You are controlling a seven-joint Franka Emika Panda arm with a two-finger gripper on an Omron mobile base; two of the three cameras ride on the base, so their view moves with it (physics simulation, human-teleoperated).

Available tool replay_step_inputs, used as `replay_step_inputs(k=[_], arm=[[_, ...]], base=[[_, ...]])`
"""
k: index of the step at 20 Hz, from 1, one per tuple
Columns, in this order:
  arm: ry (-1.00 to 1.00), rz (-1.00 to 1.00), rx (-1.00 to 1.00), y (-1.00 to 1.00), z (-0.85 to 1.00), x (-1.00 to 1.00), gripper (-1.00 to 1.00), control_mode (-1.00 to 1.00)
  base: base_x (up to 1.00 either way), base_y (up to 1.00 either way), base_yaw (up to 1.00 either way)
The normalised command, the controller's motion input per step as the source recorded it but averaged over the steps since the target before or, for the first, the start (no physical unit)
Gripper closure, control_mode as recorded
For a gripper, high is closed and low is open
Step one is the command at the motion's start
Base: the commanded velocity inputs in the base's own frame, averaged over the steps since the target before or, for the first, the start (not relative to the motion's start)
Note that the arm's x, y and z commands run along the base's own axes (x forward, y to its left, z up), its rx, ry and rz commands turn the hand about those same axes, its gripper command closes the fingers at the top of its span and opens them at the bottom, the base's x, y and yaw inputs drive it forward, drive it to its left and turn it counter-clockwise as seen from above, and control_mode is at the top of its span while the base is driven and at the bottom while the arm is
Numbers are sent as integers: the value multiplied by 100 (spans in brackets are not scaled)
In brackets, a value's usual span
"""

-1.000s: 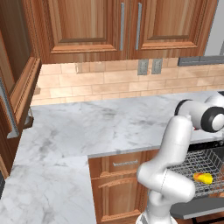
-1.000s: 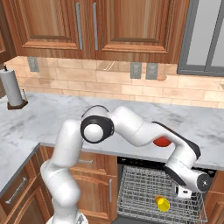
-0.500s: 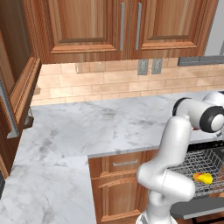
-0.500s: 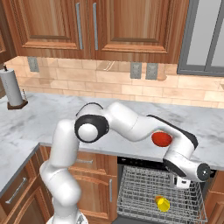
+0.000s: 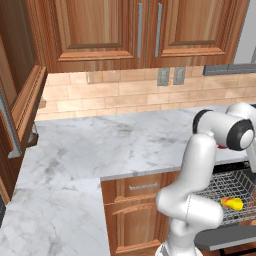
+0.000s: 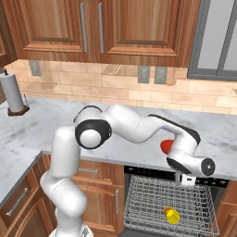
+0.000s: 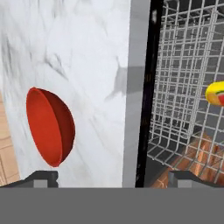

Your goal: Pick up the cup and bowl from the counter, place them in the dishwasher, and close the dishwasher door.

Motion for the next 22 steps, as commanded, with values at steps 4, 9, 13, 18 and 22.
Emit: replay_step_inputs(k=[4,9,13,18,22], arm=[[0,0,0,0,8,50,-100,-100],[0,0,0,0,2,52,-100,-100],[0,0,0,0,0,50,-100,-100],[1,0,3,0,-6,42,-100,-100],[2,0,5,-4,-25,41,-100,-100]], base=[[0,0,0],[0,0,0],[0,0,0],[0,0,0],[0,0,0]])
